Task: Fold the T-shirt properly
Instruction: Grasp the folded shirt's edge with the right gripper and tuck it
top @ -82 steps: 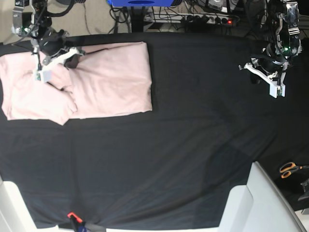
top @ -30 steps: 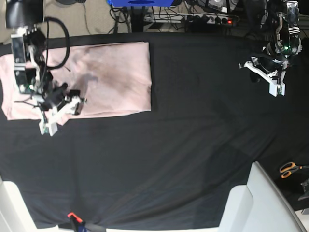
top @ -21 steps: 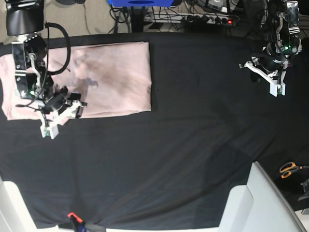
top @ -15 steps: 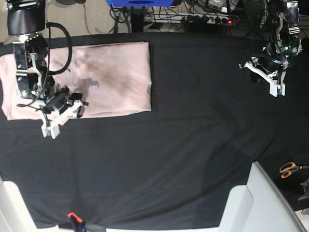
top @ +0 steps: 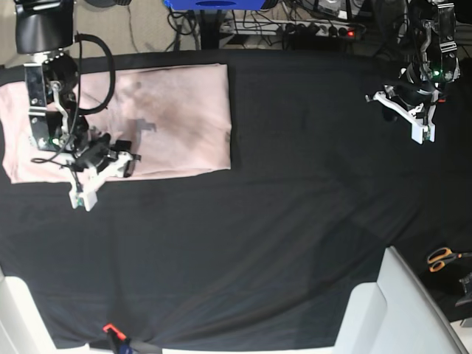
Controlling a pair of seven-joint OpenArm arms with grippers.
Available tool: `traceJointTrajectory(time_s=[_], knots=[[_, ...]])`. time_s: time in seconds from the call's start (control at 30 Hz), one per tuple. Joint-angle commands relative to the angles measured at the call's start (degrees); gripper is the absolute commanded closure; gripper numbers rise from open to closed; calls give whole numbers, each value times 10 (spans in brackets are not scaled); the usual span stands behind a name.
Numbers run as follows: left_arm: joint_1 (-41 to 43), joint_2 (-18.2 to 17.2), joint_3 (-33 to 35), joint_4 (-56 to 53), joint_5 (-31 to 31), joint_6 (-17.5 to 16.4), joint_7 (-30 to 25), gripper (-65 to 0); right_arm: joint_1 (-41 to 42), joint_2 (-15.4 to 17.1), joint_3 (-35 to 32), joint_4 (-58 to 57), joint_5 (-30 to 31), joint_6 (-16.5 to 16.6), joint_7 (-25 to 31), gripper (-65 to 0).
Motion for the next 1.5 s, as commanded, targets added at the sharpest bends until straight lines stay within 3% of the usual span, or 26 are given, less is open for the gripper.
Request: traceJointTrajectory(time_s=[0.0, 0.43, 0.5, 0.63, 0.67, 1.2, 1.33, 1.47], knots=[[-1, -11, -3, 8, -1, -1, -11, 0, 12, 6, 1, 8, 5, 3, 9, -309], [-1, -11, -6, 7, -1, -1, -11, 0, 22, 4, 1, -31, 5, 4, 11, -303], [-1, -11, -6, 7, -1, -1, -11, 0, 23, 4, 2, -31, 5, 4, 11, -242], [-1, -11, -6, 7, -1, -1, -11, 0, 24, 4, 2, -31, 7, 4, 9, -8], [-1, -11, -6, 7, -1, -1, -11, 0, 24, 4, 2, -31, 7, 4, 9, 0], [-1, -11, -7, 7, -1, -1, -11, 0, 25, 5, 6, -27, 5, -4, 13, -6], [-1, -11, -7, 7, -1, -1, -11, 0, 26, 10, 5, -27, 5, -52, 28, -6], [-1, -11, -6, 7, -1, -1, -11, 0, 24, 18, 5, -27, 5, -54, 36, -6]])
